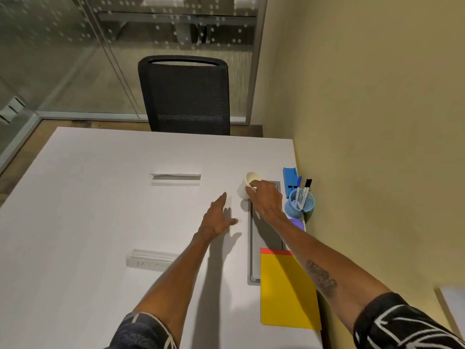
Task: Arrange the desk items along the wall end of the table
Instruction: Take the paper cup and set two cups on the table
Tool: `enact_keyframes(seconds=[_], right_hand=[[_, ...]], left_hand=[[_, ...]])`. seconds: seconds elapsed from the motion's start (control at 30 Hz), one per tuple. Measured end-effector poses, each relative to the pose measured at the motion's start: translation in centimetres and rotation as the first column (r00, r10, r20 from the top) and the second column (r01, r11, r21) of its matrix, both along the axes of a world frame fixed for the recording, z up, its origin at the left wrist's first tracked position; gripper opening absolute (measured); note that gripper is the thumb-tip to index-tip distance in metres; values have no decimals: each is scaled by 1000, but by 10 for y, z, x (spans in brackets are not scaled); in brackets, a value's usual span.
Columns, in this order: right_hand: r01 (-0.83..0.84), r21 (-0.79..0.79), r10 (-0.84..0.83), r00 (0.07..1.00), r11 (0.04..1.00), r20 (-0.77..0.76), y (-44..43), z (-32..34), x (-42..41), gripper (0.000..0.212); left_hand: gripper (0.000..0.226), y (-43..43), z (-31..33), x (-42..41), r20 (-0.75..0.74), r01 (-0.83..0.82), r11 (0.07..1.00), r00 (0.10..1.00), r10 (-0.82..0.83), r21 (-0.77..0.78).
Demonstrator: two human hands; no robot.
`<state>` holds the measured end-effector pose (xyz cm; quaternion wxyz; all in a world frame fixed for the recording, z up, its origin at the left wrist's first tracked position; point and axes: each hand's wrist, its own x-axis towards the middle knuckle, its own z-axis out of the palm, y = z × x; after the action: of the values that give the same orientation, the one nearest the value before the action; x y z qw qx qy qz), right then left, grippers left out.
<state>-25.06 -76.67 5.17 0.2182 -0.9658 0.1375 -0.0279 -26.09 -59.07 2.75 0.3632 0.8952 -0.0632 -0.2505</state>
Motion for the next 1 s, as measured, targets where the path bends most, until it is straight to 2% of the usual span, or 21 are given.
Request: enact_keyframes(seconds=[0.2,0.37,0.43,0.5,0.6,1.0], right_hand=[[-45,309,24,997,950,71,16,14,-35,32],[-107,546,83,994,831,69,30,15,-62,26],[-96,647,69,995,757,68,34,19,-70,23],[-91,726,66,996,682,62,36,24,-79,19],[-133,758,104,991,639,86,39,31,-91,19],[-211,671,210,974,711,84,56,73,-117,20]], left_hand=[[110,-5,30,-28,77,-14,998,997,18,-59],[108,-7,47,-49,195,-29,999,980,33,-22],[94,-6,52,-56,210,-61,998,975,66,-29],[69,-4,58,-64,234,-100,994,966,110,-54],[54,1,65,-76,256,-106,993,960,118,-59],[70,26,100,-106,238,-109,994,965,108,-6]])
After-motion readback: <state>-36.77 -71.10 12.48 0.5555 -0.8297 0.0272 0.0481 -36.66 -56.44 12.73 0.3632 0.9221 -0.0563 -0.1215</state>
